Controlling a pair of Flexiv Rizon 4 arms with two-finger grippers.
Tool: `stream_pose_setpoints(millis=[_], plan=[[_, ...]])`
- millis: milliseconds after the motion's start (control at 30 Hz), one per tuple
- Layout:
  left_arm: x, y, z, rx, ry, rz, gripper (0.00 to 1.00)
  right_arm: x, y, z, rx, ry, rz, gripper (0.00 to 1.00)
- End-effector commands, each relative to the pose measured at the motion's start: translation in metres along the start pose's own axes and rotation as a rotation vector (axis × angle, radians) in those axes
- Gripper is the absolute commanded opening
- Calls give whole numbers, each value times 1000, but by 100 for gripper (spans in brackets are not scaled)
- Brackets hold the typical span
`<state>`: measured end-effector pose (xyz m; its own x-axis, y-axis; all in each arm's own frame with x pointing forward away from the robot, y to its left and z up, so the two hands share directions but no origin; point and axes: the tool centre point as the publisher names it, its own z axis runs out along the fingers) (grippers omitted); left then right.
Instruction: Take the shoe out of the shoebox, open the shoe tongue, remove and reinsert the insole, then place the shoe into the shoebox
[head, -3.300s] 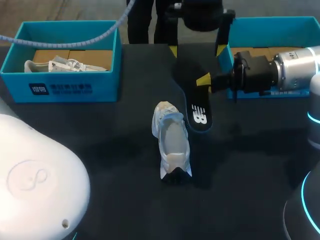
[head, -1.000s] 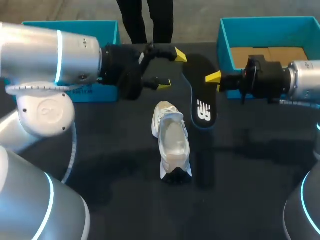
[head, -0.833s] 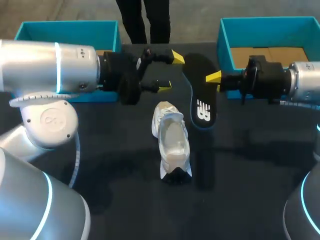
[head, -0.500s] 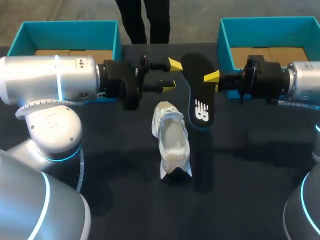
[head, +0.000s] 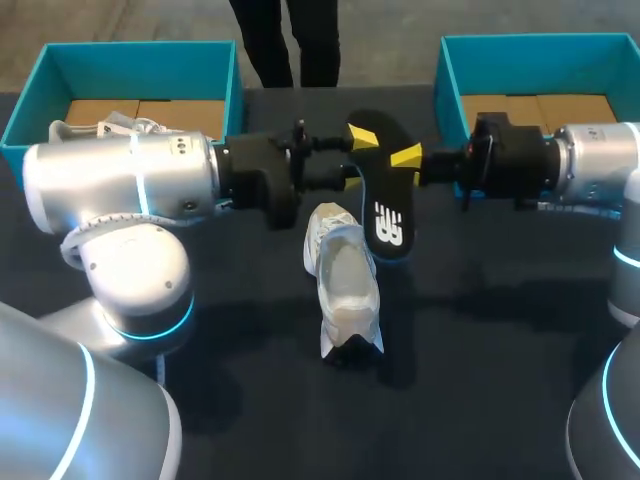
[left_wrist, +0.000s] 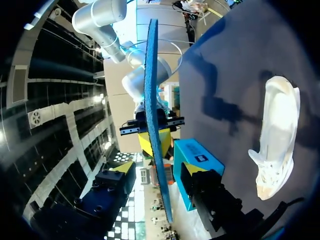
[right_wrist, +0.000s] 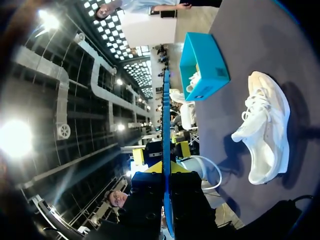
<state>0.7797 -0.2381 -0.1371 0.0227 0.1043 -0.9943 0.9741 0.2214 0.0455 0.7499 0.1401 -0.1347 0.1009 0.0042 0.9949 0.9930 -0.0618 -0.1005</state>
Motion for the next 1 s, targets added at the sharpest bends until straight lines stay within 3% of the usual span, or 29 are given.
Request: stream_pose_setpoints(millis=[33,167,467,567,633,667,900,933,967,1000], plan=[[1,0,10,-9,-18,-19,51,0,-2,3,-1,3,-2,0],[0,1,12,-24,-27,-37,40,0,-3,3,2,6,-4,0],[1,2,11,-19,-12,-35,36,0,-4,3,4,11,-7,0],[1,2,10,-19,-10,-42,25,0,-4,3,4,12,-7,0],[2,2,9,-18,-8,-43,6,0,-4,3,4,12,-7,0],[3,2,9,-17,-5,-44,2,0,-4,3,3,11,-7,0],[5,0,9,15,18,-72,0,0,-4,4,8,13,-9,0],[5,0,9,18,24,-92,0,0,-4,4,9,13,-9,28],[6,-1,9,14,27,-124,0,0,-5,4,2,8,-2,100],[5,-1,9,17,28,-136,0,-1,-5,3,-3,4,0,100]])
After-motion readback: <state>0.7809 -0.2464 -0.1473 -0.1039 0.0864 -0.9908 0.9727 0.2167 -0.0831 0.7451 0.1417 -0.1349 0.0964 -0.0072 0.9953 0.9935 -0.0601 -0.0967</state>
